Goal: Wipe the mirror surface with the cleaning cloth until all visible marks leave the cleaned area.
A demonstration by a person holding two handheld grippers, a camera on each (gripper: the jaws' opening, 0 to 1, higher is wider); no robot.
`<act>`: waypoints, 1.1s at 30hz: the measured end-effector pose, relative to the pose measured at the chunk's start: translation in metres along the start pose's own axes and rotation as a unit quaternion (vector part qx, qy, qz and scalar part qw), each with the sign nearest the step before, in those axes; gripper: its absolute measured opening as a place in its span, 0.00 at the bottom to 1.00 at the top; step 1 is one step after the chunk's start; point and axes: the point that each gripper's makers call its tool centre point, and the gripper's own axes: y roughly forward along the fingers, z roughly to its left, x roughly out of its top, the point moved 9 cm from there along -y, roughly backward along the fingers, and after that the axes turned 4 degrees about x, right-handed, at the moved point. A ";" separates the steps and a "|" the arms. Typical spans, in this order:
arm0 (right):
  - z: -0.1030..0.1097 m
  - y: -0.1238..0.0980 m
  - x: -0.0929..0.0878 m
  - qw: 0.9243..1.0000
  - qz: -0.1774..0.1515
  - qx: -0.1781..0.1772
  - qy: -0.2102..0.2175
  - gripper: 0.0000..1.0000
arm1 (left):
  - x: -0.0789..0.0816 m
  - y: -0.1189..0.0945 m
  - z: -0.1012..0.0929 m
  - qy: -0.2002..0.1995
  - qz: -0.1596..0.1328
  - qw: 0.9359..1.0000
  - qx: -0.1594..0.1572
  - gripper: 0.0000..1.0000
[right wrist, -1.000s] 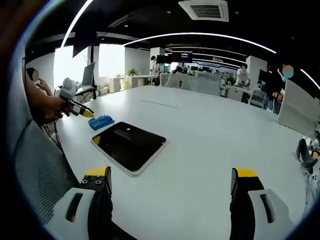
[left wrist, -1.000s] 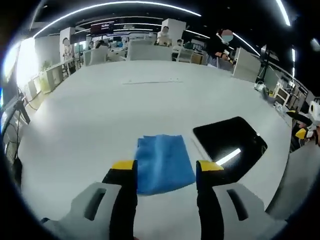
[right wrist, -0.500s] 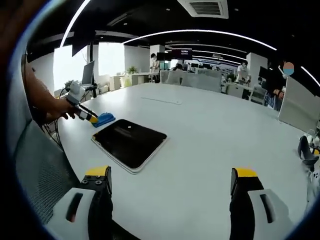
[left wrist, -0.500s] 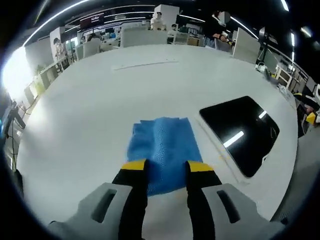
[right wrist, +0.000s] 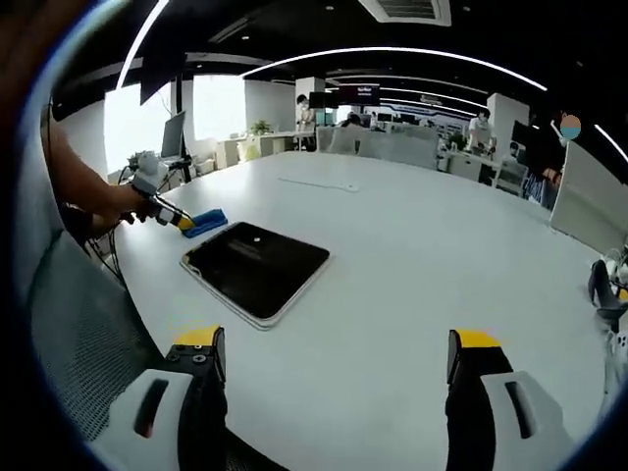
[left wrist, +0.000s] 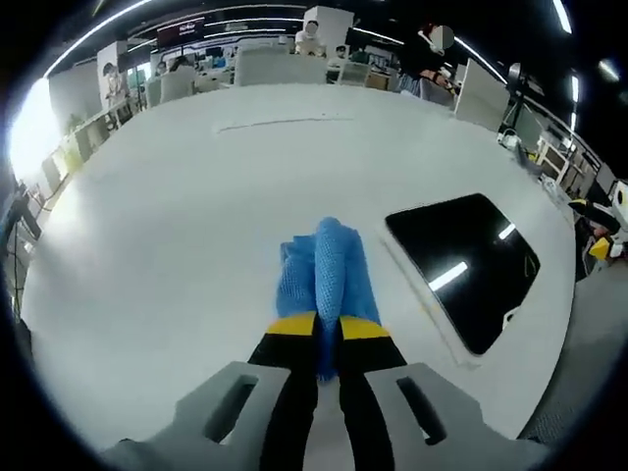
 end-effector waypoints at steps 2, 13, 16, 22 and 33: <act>0.000 0.000 -0.001 1.000 0.003 0.000 -0.002 0.92 | 0.001 0.002 -0.001 0.040 -0.010 0.999 -0.001 0.04; -0.002 0.000 -0.001 1.000 -0.001 -0.002 0.000 0.90 | 0.008 0.002 -0.002 0.006 0.057 0.998 0.005 0.04; -0.001 0.000 -0.001 1.000 -0.001 -0.001 0.000 0.90 | 0.014 0.001 -0.003 -0.091 0.102 0.991 0.012 0.03; -0.002 -0.001 -0.001 1.000 -0.003 -0.004 0.002 0.89 | 0.035 -0.003 -0.007 -0.141 0.105 0.984 0.006 0.03; -0.003 -0.001 -0.001 1.000 -0.007 -0.004 0.007 0.89 | 0.075 -0.001 -0.028 -0.184 0.100 0.978 -0.014 0.03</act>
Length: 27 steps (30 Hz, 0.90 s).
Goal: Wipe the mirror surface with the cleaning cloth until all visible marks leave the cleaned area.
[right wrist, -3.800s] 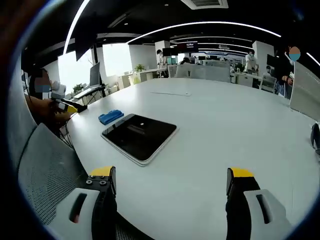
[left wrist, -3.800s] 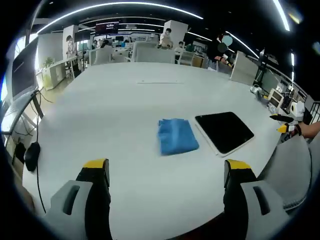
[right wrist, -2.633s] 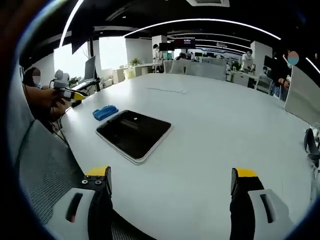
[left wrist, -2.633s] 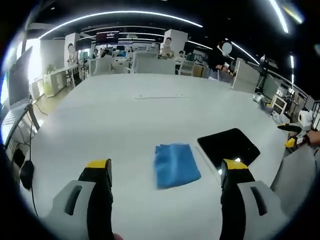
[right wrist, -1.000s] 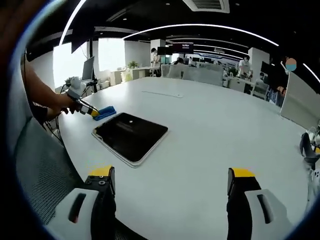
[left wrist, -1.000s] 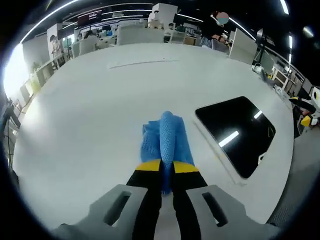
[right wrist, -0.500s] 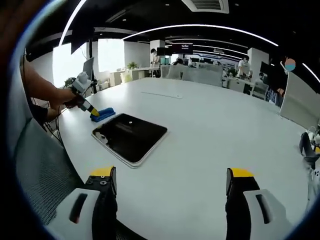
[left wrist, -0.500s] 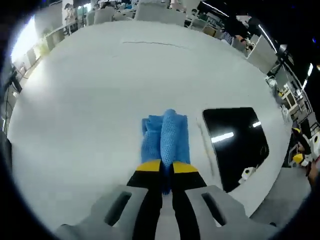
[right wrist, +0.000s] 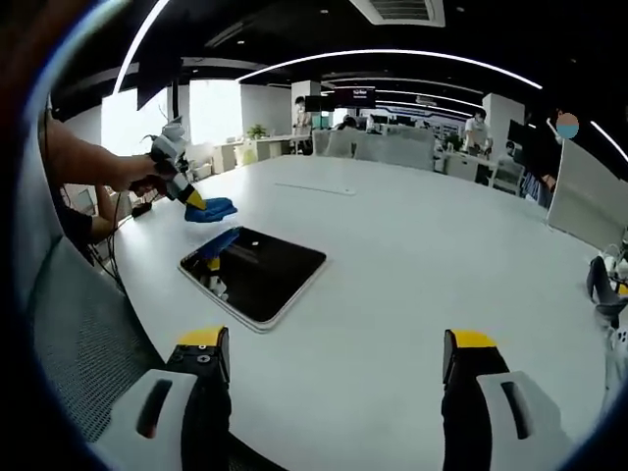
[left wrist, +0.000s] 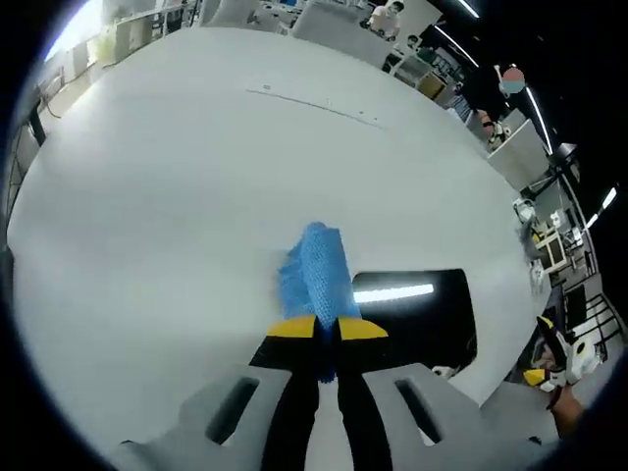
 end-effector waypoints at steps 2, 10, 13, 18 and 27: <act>0.000 0.000 -0.001 1.000 0.000 0.000 0.000 0.88 | 0.001 0.003 -0.006 0.003 0.003 1.000 -0.001 0.03; 0.000 -0.001 0.000 1.000 -0.002 -0.001 0.005 0.87 | -0.006 0.028 -0.028 0.030 0.026 0.999 0.004 0.03; -0.001 0.000 0.000 1.000 -0.001 0.000 0.007 0.87 | -0.010 0.039 -0.030 0.025 0.040 0.999 0.009 0.03; 0.000 0.000 -0.001 1.000 0.001 0.002 0.004 0.86 | -0.016 0.046 -0.036 0.019 0.050 0.999 0.008 0.03; -0.001 0.000 -0.001 1.000 0.002 0.003 0.007 0.85 | -0.019 0.050 -0.038 0.016 0.065 0.998 0.008 0.03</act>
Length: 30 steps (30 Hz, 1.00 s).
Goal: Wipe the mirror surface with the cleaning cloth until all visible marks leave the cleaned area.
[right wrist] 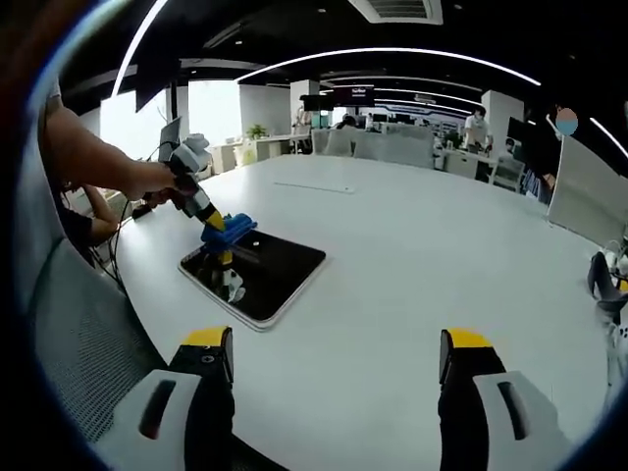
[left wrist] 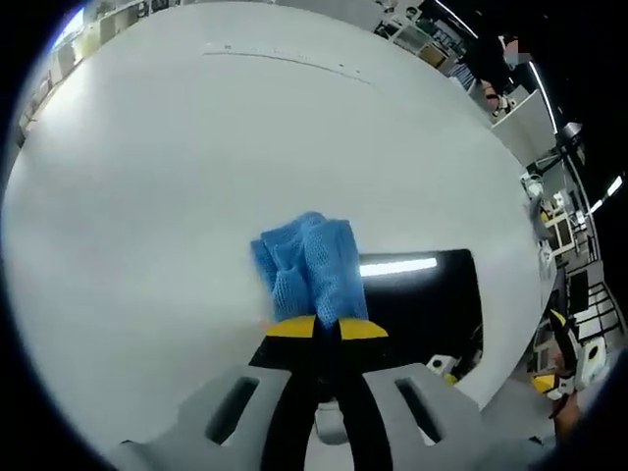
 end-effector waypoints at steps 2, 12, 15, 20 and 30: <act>0.000 0.000 0.000 1.000 0.001 -0.001 0.000 0.85 | 0.001 0.000 0.003 -0.001 0.002 1.000 -0.011 0.03; 0.000 0.000 -0.001 1.000 0.002 0.000 -0.001 0.84 | 0.002 0.000 0.002 0.033 0.001 0.999 -0.015 0.03; -0.001 0.000 -0.001 1.000 0.002 0.000 0.000 0.84 | -0.001 0.002 -0.005 0.038 -0.002 0.999 -0.016 0.03; -0.001 0.000 -0.001 1.000 0.001 0.000 0.001 0.84 | -0.001 0.005 -0.013 0.021 -0.005 1.000 -0.006 0.02; -0.001 0.000 -0.002 1.000 0.003 0.001 0.005 0.84 | 0.000 0.009 -0.025 0.022 0.005 1.000 -0.015 0.02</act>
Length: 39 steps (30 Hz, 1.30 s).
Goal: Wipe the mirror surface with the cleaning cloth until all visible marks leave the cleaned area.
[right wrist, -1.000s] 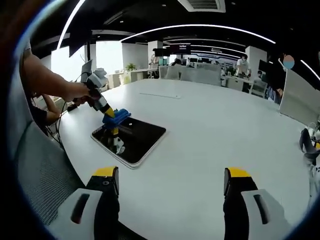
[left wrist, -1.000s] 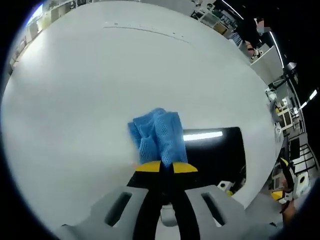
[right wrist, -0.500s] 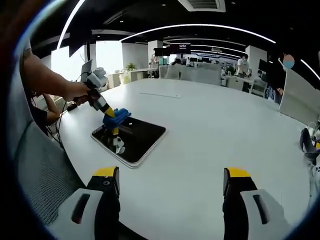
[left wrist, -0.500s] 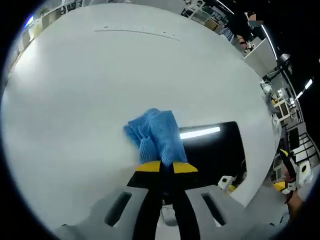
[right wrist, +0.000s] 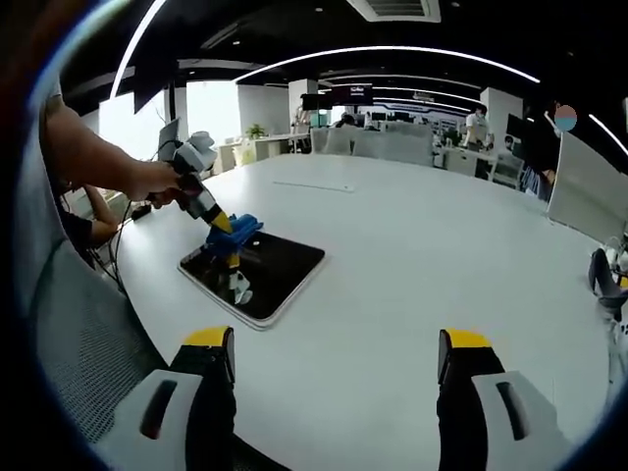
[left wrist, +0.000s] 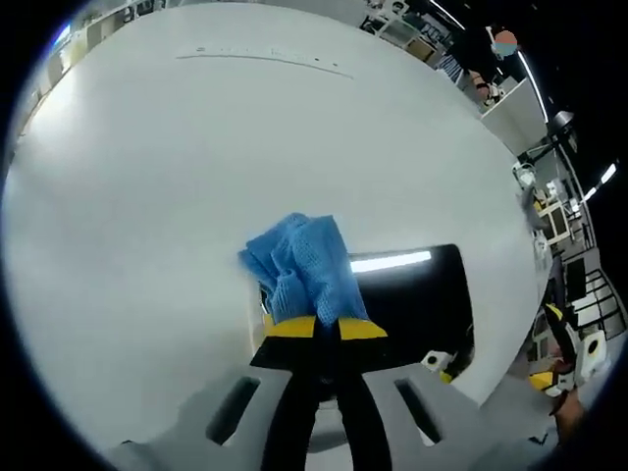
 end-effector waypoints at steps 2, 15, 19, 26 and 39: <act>0.000 0.000 0.000 1.000 0.001 0.001 -0.001 0.84 | 0.000 0.002 -0.003 -0.001 0.001 1.000 -0.003 0.02; 0.000 0.001 -0.001 1.000 0.006 -0.001 0.000 0.83 | 0.000 0.013 -0.029 0.003 0.003 1.000 -0.023 0.02; -0.001 0.001 -0.002 1.000 0.006 -0.001 0.002 0.84 | 0.000 0.017 -0.039 0.007 0.004 1.000 -0.030 0.02; -0.001 0.001 -0.002 1.000 0.005 -0.001 0.004 0.84 | 0.003 0.025 -0.056 0.013 0.006 0.999 -0.041 0.03; -0.001 0.001 -0.003 1.000 0.012 0.000 0.008 0.83 | 0.010 0.040 -0.083 0.022 0.013 0.998 -0.059 0.03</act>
